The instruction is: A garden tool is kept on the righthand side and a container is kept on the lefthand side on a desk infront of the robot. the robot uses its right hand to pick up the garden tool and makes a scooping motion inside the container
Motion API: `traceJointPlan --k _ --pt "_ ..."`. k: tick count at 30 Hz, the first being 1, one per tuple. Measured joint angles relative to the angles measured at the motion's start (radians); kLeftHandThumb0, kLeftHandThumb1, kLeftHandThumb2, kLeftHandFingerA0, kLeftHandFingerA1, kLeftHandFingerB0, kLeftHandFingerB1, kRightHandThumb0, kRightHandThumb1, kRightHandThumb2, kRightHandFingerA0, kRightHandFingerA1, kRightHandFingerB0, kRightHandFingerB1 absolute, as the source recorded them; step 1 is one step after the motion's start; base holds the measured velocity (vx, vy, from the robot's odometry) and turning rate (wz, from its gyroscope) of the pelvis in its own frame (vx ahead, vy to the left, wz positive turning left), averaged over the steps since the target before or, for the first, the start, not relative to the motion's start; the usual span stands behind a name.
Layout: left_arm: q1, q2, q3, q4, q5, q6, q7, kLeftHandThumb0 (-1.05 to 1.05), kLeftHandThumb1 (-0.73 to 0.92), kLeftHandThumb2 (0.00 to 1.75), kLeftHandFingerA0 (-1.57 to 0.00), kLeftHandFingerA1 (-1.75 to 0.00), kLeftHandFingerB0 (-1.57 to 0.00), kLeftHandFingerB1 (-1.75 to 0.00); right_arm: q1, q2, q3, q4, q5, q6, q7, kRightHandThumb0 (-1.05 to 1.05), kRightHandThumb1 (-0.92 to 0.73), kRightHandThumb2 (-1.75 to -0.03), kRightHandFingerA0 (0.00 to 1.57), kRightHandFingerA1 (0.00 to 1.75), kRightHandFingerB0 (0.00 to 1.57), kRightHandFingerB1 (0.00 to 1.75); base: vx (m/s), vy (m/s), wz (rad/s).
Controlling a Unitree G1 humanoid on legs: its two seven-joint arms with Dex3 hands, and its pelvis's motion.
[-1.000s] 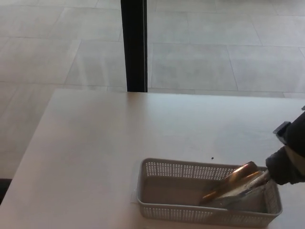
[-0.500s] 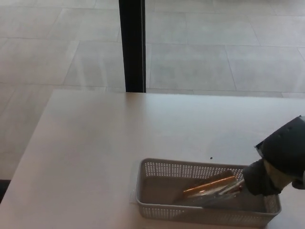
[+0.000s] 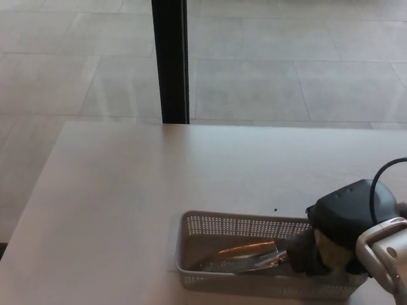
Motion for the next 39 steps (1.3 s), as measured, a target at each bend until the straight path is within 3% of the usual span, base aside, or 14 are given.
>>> traceJointPlan --k 2,6,11,14,16,17,18,22,26,27,29,30,37,39 --pt "-0.001 0.0 0.001 0.0 0.0 0.0 -0.001 -0.17 -0.13 1.18 -0.83 -0.98 -0.78 -0.91 -0.008 0.001 -0.02 0.004 0.011 0.003 -0.002 -0.35 -0.73 -0.73 0.88 1.66 0.75 0.74 0.0 0.0 0.0" --pt "-0.001 0.0 -0.015 -0.001 0.005 -0.004 -0.001 -0.13 -0.14 1.16 -0.88 -0.97 -0.81 -0.92 -0.03 0.0 -0.084 0.005 0.05 0.003 -0.01 -0.3 -0.57 -0.79 0.98 1.66 0.85 1.05 0.0 0.0 0.0" --pt "0.0 0.002 -0.023 0.0 0.005 -0.008 -0.003 -0.18 -0.13 1.1 -0.88 -0.96 -0.82 -0.9 -0.062 -0.019 -0.205 0.008 0.123 -0.006 -0.053 -0.33 -0.6 -0.84 0.84 1.75 0.79 1.14 0.0 0.0 0.0" --pt "0.004 0.002 -0.021 0.0 0.005 -0.008 -0.005 -0.19 -0.13 1.13 -0.85 -0.95 -0.8 -0.89 -0.075 -0.051 -0.269 0.024 0.168 -0.021 -0.084 -0.32 -0.6 -0.79 0.94 1.75 0.81 0.62 0.0 0.0 0.0" --pt "0.005 0.002 -0.021 0.0 0.005 -0.008 -0.006 -0.21 -0.13 1.09 -0.84 -0.95 -0.81 -0.89 -0.08 -0.061 -0.309 0.029 0.196 -0.025 -0.093 -0.31 -0.6 -0.87 0.93 1.75 0.83 0.62 0.0 0.0 0.0" --pt "0.004 0.002 -0.021 0.0 0.005 -0.008 -0.007 -0.22 -0.08 1.02 -0.8 -0.91 -0.76 -0.85 -0.082 -0.064 -0.326 0.03 0.21 -0.026 -0.096 -0.27 -0.54 -0.97 0.93 1.75 0.84 1.27 0.0 0.0 0.0" --pt "0.004 0.002 -0.021 -0.001 0.005 -0.008 -0.007 -0.23 -0.04 0.98 -0.81 -0.91 -0.75 -0.85 -0.085 -0.065 -0.343 0.031 0.222 -0.025 -0.098 -0.28 -0.56 -0.98 0.92 1.75 0.83 1.35 0.0 0.0 0.0" --pt "0.001 0.002 -0.024 -0.001 0.005 -0.008 -0.01 -0.17 -0.09 1.01 -0.83 -0.92 -0.8 -0.86 -0.091 -0.058 -0.419 0.031 0.278 -0.025 -0.101 -0.25 -0.48 -1.02 0.94 1.75 0.89 1.26 0.0 0.0 0.0" --pt "0.0 0.002 -0.024 -0.001 0.005 -0.008 -0.01 -0.15 -0.07 1.12 -0.9 -0.92 -0.83 -0.88 -0.092 -0.034 -0.497 0.031 0.335 -0.025 -0.113 -0.25 -0.51 -1.07 0.94 1.75 0.85 1.37 0.0 0.0 0.0" --pt "0.0 0.002 -0.024 0.0 0.005 -0.008 -0.01 -0.14 -0.08 1.15 -0.87 -0.92 -0.8 -0.87 -0.092 -0.029 -0.514 0.031 0.348 -0.025 -0.117 -0.33 -0.49 -1.13 1.21 1.38 0.97 1.21 0.0 0.0 0.0" --pt "0.0 0.002 -0.025 0.0 0.005 -0.008 -0.01 -0.17 -0.06 1.16 -0.86 -0.91 -0.79 -0.87 -0.091 -0.018 -0.55 0.032 0.376 -0.026 -0.126 -0.34 -0.5 -1.14 1.21 1.38 0.96 1.21 0.0 0.0 0.0" --pt "0.0 0.002 -0.025 0.0 0.005 -0.008 -0.01 -0.16 -0.07 1.14 -0.86 -0.91 -0.78 -0.87 -0.091 -0.01 -0.573 0.034 0.392 -0.026 -0.133 -0.25 -0.51 -1.16 0.96 1.75 0.82 1.49 0.0 0.0 0.0" --pt "0.011 0.002 -0.023 -0.005 0.005 -0.008 -0.01 -0.16 -0.11 1.12 -0.88 -0.94 -0.82 -0.89 -0.098 0.0 -0.698 0.117 0.484 -0.018 -0.19 -0.27 -0.56 -1.03 0.88 1.75 0.78 1.48 0.0 0.0 0.0" --pt "0.013 0.002 -0.022 -0.003 0.004 -0.008 -0.01 -0.14 -0.12 1.11 -0.87 -0.94 -0.81 -0.89 -0.107 -0.002 -0.718 0.175 0.501 -0.014 -0.217 -0.21 -0.51 -1.02 1.04 1.7 0.85 1.38 0.0 0.0 0.0"
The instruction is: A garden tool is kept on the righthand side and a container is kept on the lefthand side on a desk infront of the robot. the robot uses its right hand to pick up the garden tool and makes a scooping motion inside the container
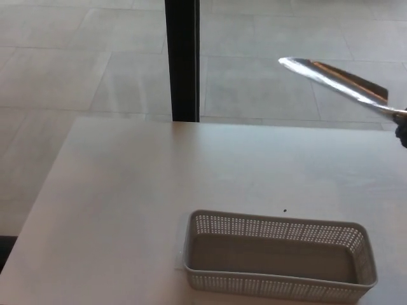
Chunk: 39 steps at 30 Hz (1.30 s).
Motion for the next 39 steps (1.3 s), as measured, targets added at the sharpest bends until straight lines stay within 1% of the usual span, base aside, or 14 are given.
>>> traceJointPlan --k 2,3,4,5,10,12,13,20,25,34,35,37,38,39 --pt "0.0 0.0 0.001 0.0 0.0 0.0 0.0 -0.16 -0.11 1.09 -0.88 -0.92 -0.82 -0.88 -0.002 -0.003 -0.006 0.06 0.008 0.0 -0.025 -0.26 -0.59 -0.87 0.89 1.75 0.83 1.21 0.0 0.0 0.0" --pt "0.0 0.0 0.001 0.0 0.0 0.0 0.0 -0.2 -0.07 0.99 -0.88 -0.89 -0.82 -0.85 -0.002 -0.004 -0.007 0.084 0.011 0.0 -0.035 -0.29 -0.67 -0.68 0.93 1.66 0.81 0.73 0.0 0.0 0.0" --pt "0.0 0.0 0.001 0.0 0.0 0.0 0.0 -0.16 -0.09 1.03 -0.85 -0.93 -0.8 -0.88 -0.002 -0.005 -0.006 0.116 0.013 -0.002 -0.049 -0.36 -0.53 -0.98 1.19 1.34 0.8 0.85 0.0 0.0 0.0" --pt "0.0 0.0 0.001 0.001 0.0 0.0 0.0 -0.2 -0.09 0.95 -0.87 -0.93 -0.83 -0.88 -0.002 -0.007 -0.005 0.153 0.014 -0.003 -0.062 -0.3 -0.67 -0.85 0.93 1.7 0.79 1.18 0.0 0.0 0.0" --pt "0.0 0.0 0.001 0.0 0.0 0.0 0.0 -0.14 -0.07 1.01 -0.89 -0.91 -0.84 -0.87 -0.002 -0.018 0.008 0.31 0.015 -0.005 -0.115 -0.36 -0.69 -0.89 0.94 1.75 0.73 1.52 0.0 0.0 0.0" --pt "0.0 0.0 0.001 0.001 0.0 0.0 0.0 -0.17 -0.08 1.04 -0.87 -0.9 -0.8 -0.85 -0.002 -0.034 0.033 0.405 0.009 -0.003 -0.149 -0.37 -0.71 -0.82 0.94 1.71 0.75 1.31 0.0 0.0 0.0" --pt "0.0 0.0 0.001 0.001 0.0 0.0 0.0 -0.15 -0.08 1.01 -0.85 -0.91 -0.79 -0.86 -0.002 -0.038 0.039 0.427 0.008 -0.002 -0.156 -0.33 -0.74 -0.72 0.93 1.53 0.8 0.98 0.0 0.0 0.0" --pt "-0.001 0.0 0.002 0.001 0.0 0.0 0.001 -0.09 -0.11 1.09 -0.89 -0.93 -0.83 -0.89 -0.003 -0.057 0.114 0.651 -0.008 0.017 -0.246 -0.38 -0.74 -0.82 0.94 1.55 0.83 1.13 0.0 0.0 0.0" --pt "0.004 0.0 -0.001 0.001 0.001 -0.001 0.001 -0.25 -0.05 0.9 -0.88 -0.9 -0.82 -0.86 -0.012 -0.066 0.171 0.778 -0.01 0.034 -0.314 -0.39 -0.73 -0.69 0.86 1.37 0.57 0.62 0.0 0.0 0.0" --pt "0.015 0.0 0.015 0.001 -0.004 -0.015 0.002 -0.18 -0.1 1.03 -0.89 -0.91 -0.84 -0.87 -0.061 -0.105 0.355 0.859 -0.01 0.08 -0.431 -0.4 -0.71 -0.65 0.82 1.4 0.5 0.54 0.0 0.0 0.0" --pt "0.016 0.001 0.014 0.001 -0.004 -0.015 0.002 -0.2 -0.09 0.96 -0.89 -0.91 -0.84 -0.87 -0.061 -0.106 0.362 0.856 -0.007 0.081 -0.432 -0.45 -0.71 -0.6 0.7 0.99 0.48 0.5 0.0 0.0 0.0" --pt "0.018 0.001 0.01 0.001 -0.002 -0.018 0.001 -0.09 -0.1 0.98 -0.9 -0.91 -0.85 -0.87 -0.057 -0.107 0.375 0.838 0.01 0.079 -0.429 -0.58 -0.71 -0.61 0.58 0.75 0.29 0.32 0.0 0.0 0.0" --pt "0.018 0.001 0.01 0.002 -0.002 -0.018 0.001 -0.14 -0.07 0.95 -0.9 -0.9 -0.83 -0.86 -0.057 -0.107 0.379 0.832 0.022 0.078 -0.422 -0.63 -0.71 -0.62 0.16 0.5 0.17 0.27 0.0 0.0 0.0" --pt "0.017 0.001 0.01 0.003 -0.002 -0.019 0.002 -0.14 -0.07 0.95 -0.9 -0.9 -0.83 -0.86 -0.055 -0.107 0.38 0.821 0.033 0.078 -0.41 -0.63 -0.71 -0.62 0.16 0.5 0.17 0.27 0.0 0.0 0.0"
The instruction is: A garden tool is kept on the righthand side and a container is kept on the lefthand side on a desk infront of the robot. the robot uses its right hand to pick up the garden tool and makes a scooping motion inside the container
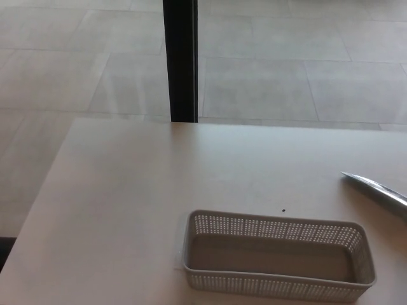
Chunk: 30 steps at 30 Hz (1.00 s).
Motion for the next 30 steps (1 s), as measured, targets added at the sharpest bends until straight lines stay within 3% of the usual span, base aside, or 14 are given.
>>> traceJointPlan --k 1,3,4,9,10,13,14,15,17,18,23,26,28,30 --pt "0.0 0.0 -0.002 0.0 0.001 0.0 0.0 -0.13 -0.08 1.0 -0.88 -0.9 -0.82 -0.87 0.003 -0.003 0.0 -0.016 0.01 -0.001 0.014 -0.35 -0.48 -1.02 0.05 0.54 0.0 0.48 0.0 0.0 0.0" --pt "-0.001 0.0 -0.005 0.001 0.002 -0.001 0.0 -0.07 -0.08 0.99 -0.9 -0.9 -0.84 -0.86 0.013 -0.01 -0.001 -0.052 0.035 -0.01 0.041 -0.34 -0.49 -1.03 0.04 0.53 0.0 0.48 0.0 0.0 0.0" --pt "-0.002 0.0 -0.007 0.001 0.002 -0.001 0.0 -0.12 -0.07 0.96 -0.88 -0.89 -0.82 -0.85 0.019 -0.016 -0.002 -0.074 0.051 -0.017 0.056 -0.61 -0.7 -0.62 0.15 0.43 0.17 0.27 0.0 0.0 0.0" --pt "-0.006 0.001 -0.021 0.002 0.006 -0.003 0.002 -0.17 -0.06 0.96 -0.9 -0.87 -0.83 -0.83 0.054 -0.061 -0.003 -0.165 0.121 -0.069 0.125 -0.72 -0.72 -0.61 0.02 0.32 0.1 0.25 0.0 0.0 0.0" --pt "-0.006 0.002 -0.023 0.003 0.007 -0.004 0.002 -0.17 -0.07 0.98 -0.9 -0.88 -0.83 -0.84 0.059 -0.071 -0.001 -0.177 0.131 -0.076 0.137 -0.89 -0.62 -0.94 0.0 0.12 0.04 0.21 0.0 0.0 0.0" --pt "-0.004 0.002 -0.025 0.005 0.008 -0.006 0.003 -0.18 -0.09 1.02 -0.91 -0.9 -0.84 -0.85 0.072 -0.101 0.012 -0.208 0.157 -0.094 0.171 -1.05 -0.71 -1.06 0.0 0.04 0.13 0.07 0.0 0.0 0.0" --pt "-0.003 0.002 -0.025 0.004 0.008 -0.006 0.004 -0.06 -0.12 1.02 -0.91 -0.93 -0.86 -0.88 0.075 -0.107 0.019 -0.215 0.158 -0.096 0.175 -1.0 -0.67 -0.98 0.0 0.0 0.03 0.09 0.0 0.0 0.0" --pt "-0.004 0.002 -0.025 0.004 0.008 -0.006 0.005 -0.14 -0.16 1.07 -0.94 -0.93 -0.86 -0.89 0.078 -0.113 0.026 -0.218 0.159 -0.098 0.178 -1.05 -0.72 -1.16 0.0 0.16 0.0 0.04 0.0 0.0 0.0" --pt "-0.002 0.002 -0.018 0.0 0.006 -0.007 0.004 -0.16 -0.14 1.01 -0.95 -0.92 -0.87 -0.88 0.087 -0.127 0.036 -0.218 0.161 -0.104 0.18 -1.02 -0.7 -1.02 0.0 0.0 0.0 0.04 0.0 0.0 0.0" --pt "0.0 0.003 -0.018 -0.003 0.006 -0.008 0.004 -0.17 -0.07 0.93 -0.9 -0.89 -0.84 -0.85 0.09 -0.132 0.038 -0.218 0.164 -0.107 0.18 -1.05 -0.92 -0.72 0.0 0.0 0.0 0.03 0.0 0.0 0.0" --pt "0.001 0.003 -0.012 -0.003 0.004 -0.01 0.005 -0.07 -0.14 1.02 -0.95 -0.91 -0.89 -0.87 0.106 -0.171 0.038 -0.214 0.182 -0.132 0.178 -1.05 -0.92 -0.77 0.0 0.0 0.0 0.0 0.0 0.0 0.0" --pt "0.001 0.004 -0.014 -0.003 0.004 -0.011 0.006 -0.19 -0.11 1.04 -0.92 -0.91 -0.85 -0.87 0.132 -0.203 0.023 -0.224 0.199 -0.148 0.177 -1.05 -0.92 -0.81 0.0 0.0 0.0 0.0 0.0 0.0 0.0" --pt "0.002 0.005 -0.018 -0.003 0.005 -0.012 0.006 -0.24 -0.05 0.9 -0.89 -0.9 -0.84 -0.86 0.158 -0.238 -0.013 -0.245 0.217 -0.162 0.179 -1.05 -0.92 -0.85 0.0 0.0 0.0 0.0 0.0 0.0 0.0" --pt "0.001 0.006 -0.017 0.0 0.005 -0.012 0.005 -0.02 -0.12 1.02 -0.89 -0.94 -0.86 -0.9 0.189 -0.291 -0.078 -0.27 0.244 -0.174 0.183 -1.05 -0.92 -0.79 0.0 0.0 0.0 0.0 0.0 0.0 0.0"
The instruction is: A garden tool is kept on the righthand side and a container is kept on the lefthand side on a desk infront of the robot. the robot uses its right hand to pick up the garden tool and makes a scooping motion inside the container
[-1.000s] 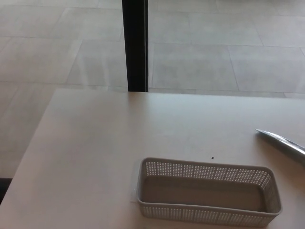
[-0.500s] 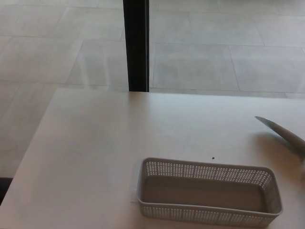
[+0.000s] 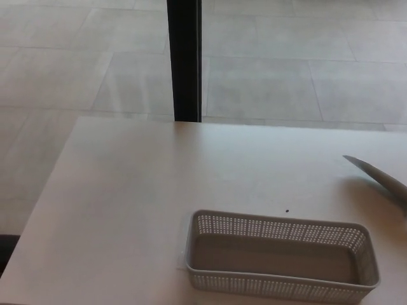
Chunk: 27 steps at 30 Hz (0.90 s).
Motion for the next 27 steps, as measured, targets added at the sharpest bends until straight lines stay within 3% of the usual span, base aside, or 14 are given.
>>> traceJointPlan --k 1,2,5,7,8,10,11,12,13,14,27 --pt "-0.001 0.0 0.004 0.0 -0.001 0.0 -0.001 -0.02 -0.12 1.02 -0.89 -0.94 -0.86 -0.9 0.013 -0.016 -0.033 -0.01 0.011 -0.004 0.0 -1.05 -0.92 -0.79 0.0 0.0 0.0 0.0 0.0 0.0 0.0" --pt "-0.001 -0.001 0.011 0.001 -0.003 0.0 -0.001 -0.16 -0.06 0.91 -0.88 -0.89 -0.83 -0.86 0.028 -0.032 -0.069 -0.018 0.025 -0.007 0.0 -1.05 -0.92 -0.9 0.0 0.0 0.0 0.01 0.0 0.0 0.0" --pt "-0.004 -0.001 0.01 0.002 -0.003 0.0 -0.002 -0.16 -0.07 0.95 -0.91 -0.88 -0.85 -0.84 0.079 -0.059 -0.174 -0.032 0.057 -0.021 0.0 -1.05 -0.92 -0.86 0.0 0.0 0.0 0.01 0.0 0.0 0.0" --pt "-0.006 -0.001 0.008 0.001 -0.002 0.0 -0.002 -0.2 -0.05 0.93 -0.88 -0.87 -0.84 -0.83 0.111 -0.069 -0.24 -0.034 0.076 -0.024 0.0 -1.05 -0.88 -0.98 0.0 0.0 0.0 0.14 0.0 0.0 0.0" --pt "-0.007 -0.001 0.006 0.001 -0.002 0.0 -0.002 -0.18 -0.08 0.98 -0.89 -0.88 -0.84 -0.85 0.126 -0.074 -0.271 -0.032 0.084 -0.027 0.0 -1.05 -0.92 -0.89 0.0 0.0 0.0 0.06 0.0 0.0 0.0" --pt "-0.008 -0.001 0.002 0.001 -0.001 0.0 -0.002 -0.08 -0.1 1.03 -0.87 -0.91 -0.82 -0.87 0.158 -0.081 -0.338 -0.023 0.105 -0.03 0.0 -1.05 -0.91 -0.95 0.0 0.0 0.0 0.12 0.0 0.0 0.0" --pt "-0.01 -0.001 0.001 0.001 -0.001 0.0 -0.002 -0.12 -0.08 1.04 -0.85 -0.91 -0.8 -0.86 0.172 -0.082 -0.367 -0.017 0.112 -0.03 0.0 -1.05 -0.92 -0.83 0.0 0.0 0.0 0.13 0.0 0.0 0.0" --pt "-0.012 -0.001 0.001 0.001 -0.001 0.0 -0.002 -0.12 -0.08 1.04 -0.85 -0.91 -0.8 -0.86 0.19 -0.082 -0.407 -0.004 0.123 -0.031 0.0 -1.05 -0.92 -0.83 0.0 0.0 0.0 0.13 0.0 0.0 0.0" --pt "-0.014 -0.001 0.001 0.001 -0.001 0.0 -0.002 -0.17 -0.07 1.02 -0.85 -0.9 -0.8 -0.85 0.203 -0.082 -0.44 0.007 0.133 -0.031 0.0 -1.05 -0.92 -0.78 0.0 0.0 0.0 0.27 0.0 0.0 0.0" --pt "-0.015 -0.001 0.0 0.001 -0.001 0.0 -0.002 -0.24 -0.01 0.91 -0.85 -0.9 -0.78 -0.85 0.214 -0.082 -0.466 0.015 0.143 -0.032 0.0 -1.05 -0.92 -0.83 0.0 0.0 0.0 0.37 0.0 0.0 0.0" --pt "-0.03 -0.001 -0.013 0.0 0.0 0.0 -0.004 -0.24 -0.01 0.91 -0.85 -0.9 -0.78 -0.85 0.302 -0.027 -0.851 0.22 0.294 -0.028 -0.107 -1.05 -0.92 -0.83 0.0 0.0 0.0 0.37 0.0 0.0 0.0"
